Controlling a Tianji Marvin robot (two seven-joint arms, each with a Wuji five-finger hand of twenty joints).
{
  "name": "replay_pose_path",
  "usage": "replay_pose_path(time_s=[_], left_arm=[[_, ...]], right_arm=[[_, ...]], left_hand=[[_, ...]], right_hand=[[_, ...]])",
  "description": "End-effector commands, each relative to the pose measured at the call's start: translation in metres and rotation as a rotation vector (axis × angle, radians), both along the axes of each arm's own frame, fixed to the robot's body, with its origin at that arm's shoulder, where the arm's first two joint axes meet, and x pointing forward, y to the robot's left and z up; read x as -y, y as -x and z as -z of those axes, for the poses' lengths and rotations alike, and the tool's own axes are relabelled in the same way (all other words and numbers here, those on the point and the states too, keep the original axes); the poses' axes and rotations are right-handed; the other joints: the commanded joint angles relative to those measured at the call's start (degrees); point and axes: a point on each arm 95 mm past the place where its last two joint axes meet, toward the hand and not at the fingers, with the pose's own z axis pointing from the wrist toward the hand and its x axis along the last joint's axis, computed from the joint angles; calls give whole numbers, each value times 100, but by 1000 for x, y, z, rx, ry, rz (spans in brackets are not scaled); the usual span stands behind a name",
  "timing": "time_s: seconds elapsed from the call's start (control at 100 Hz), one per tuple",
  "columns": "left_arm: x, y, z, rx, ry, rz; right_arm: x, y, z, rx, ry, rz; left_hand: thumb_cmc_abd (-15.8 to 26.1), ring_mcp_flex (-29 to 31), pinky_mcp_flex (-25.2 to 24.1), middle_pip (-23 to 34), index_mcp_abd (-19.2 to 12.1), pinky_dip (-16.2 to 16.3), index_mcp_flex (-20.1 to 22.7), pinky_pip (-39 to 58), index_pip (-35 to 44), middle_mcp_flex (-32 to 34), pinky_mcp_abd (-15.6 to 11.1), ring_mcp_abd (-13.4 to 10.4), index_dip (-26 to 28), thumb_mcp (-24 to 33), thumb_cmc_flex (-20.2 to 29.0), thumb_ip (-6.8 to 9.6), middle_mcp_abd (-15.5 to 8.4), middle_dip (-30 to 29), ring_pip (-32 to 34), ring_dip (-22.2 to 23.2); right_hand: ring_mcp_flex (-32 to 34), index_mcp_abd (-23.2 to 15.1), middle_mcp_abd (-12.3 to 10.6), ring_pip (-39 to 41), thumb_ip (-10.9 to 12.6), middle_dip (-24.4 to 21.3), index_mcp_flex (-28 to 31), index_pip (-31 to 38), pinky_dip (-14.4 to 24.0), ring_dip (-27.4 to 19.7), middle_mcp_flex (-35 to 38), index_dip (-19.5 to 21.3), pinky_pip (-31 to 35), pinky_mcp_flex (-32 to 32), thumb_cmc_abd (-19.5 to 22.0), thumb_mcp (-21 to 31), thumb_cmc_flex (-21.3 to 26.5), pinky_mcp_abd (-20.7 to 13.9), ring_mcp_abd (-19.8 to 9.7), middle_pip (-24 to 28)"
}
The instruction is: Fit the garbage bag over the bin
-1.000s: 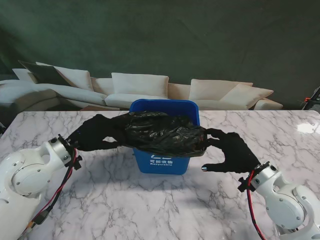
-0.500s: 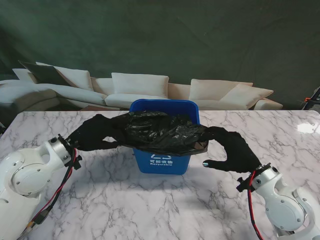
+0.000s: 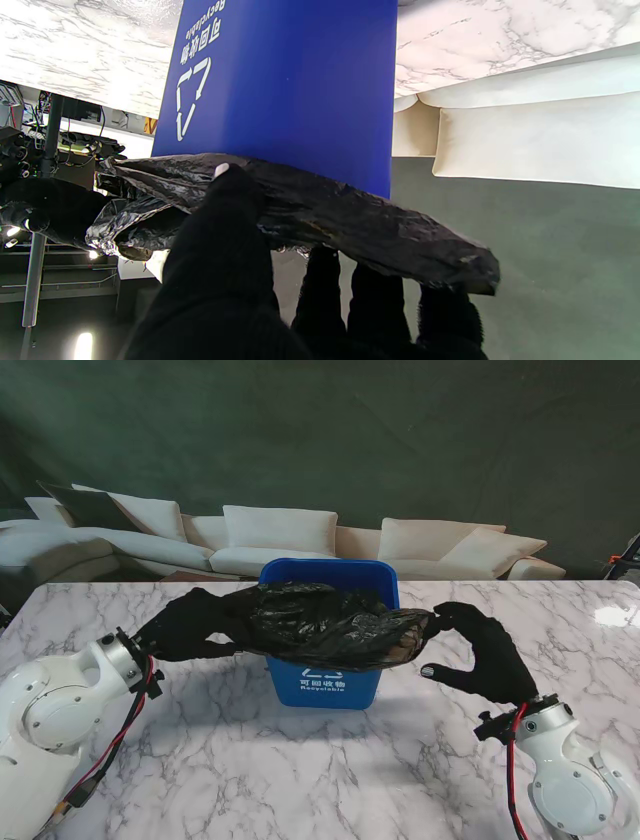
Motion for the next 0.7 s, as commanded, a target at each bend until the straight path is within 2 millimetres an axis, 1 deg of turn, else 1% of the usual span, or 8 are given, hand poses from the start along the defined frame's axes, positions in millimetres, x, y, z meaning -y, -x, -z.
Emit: replay_pose_path(time_s=[0.0,0.14,0.2,0.34,0.45,0.51,0.64,0.69], left_arm=[[-1,0,7,-27,-18,-2],[0,0,7,-28,-18,-1],[0,-1,7,-28,-18,-1],[0,-1,6,-27,-19,1],[0,-1,6,-27,-19,2],[0,-1,6,-28,-20,2],[2,-2,6,-28,-18,5],[2,-3,6,-28,-17,5]], right_arm=[[3,3,0,-1,1,20],[6,2,-5,67,25,66],[6,1,-9,104,43,105],[10,-1,-22,146,91,159],[10,-4,-35,197,129,164],[6,-7,-43,220,160,135],[-11,-15,-60,241,255,17],[-20,-20,-66,247,293,-18]], left_hand=[[-47,16,-46,199,-18,133,179,-160,123,62,13,-79,110,62,39,95,58,29,-55,51],[-51,13,-44,198,-17,132,180,-163,120,65,9,-74,115,58,33,93,53,29,-57,52],[-46,14,-49,196,-21,131,179,-167,118,61,8,-72,117,62,37,94,56,29,-58,52],[-49,23,-41,195,-18,130,181,-169,115,72,11,-72,123,62,35,94,55,29,-58,52],[-50,23,-48,191,-20,128,186,-176,114,73,15,-68,129,59,29,92,54,28,-60,52],[-51,27,-46,190,-17,128,182,-176,110,75,14,-65,130,64,38,94,52,27,-59,53],[-47,25,-45,187,-15,128,182,-177,108,76,14,-70,135,62,33,93,55,27,-62,52],[-48,27,-47,185,-19,128,179,-179,105,71,13,-71,134,62,33,93,54,26,-62,52]], right_hand=[[156,-150,-93,192,119,135,184,149,59,144,80,70,171,33,-56,168,66,-164,-166,140],[439,-131,-188,638,98,379,317,143,348,434,462,-23,657,252,72,447,141,-230,-249,392],[530,-47,-199,863,97,438,234,-61,497,560,524,-198,918,379,253,416,176,-273,-272,441],[379,-99,-141,992,153,364,-81,-1082,603,601,455,-1086,1053,317,659,-23,574,-306,-194,278],[186,-485,-194,776,171,209,-358,-1570,524,471,377,-1517,860,142,720,-167,803,-306,-164,69],[79,-534,-186,570,163,94,-533,-1765,470,347,251,-1682,758,93,701,-199,766,-304,-153,-92],[-194,-207,-157,43,137,-146,-922,-2124,275,31,16,-1986,381,-65,362,-111,328,-261,-96,-323],[-218,102,-104,-57,137,-184,-936,-2178,239,-27,-40,-2020,322,-64,249,-73,232,-250,-66,-342]])
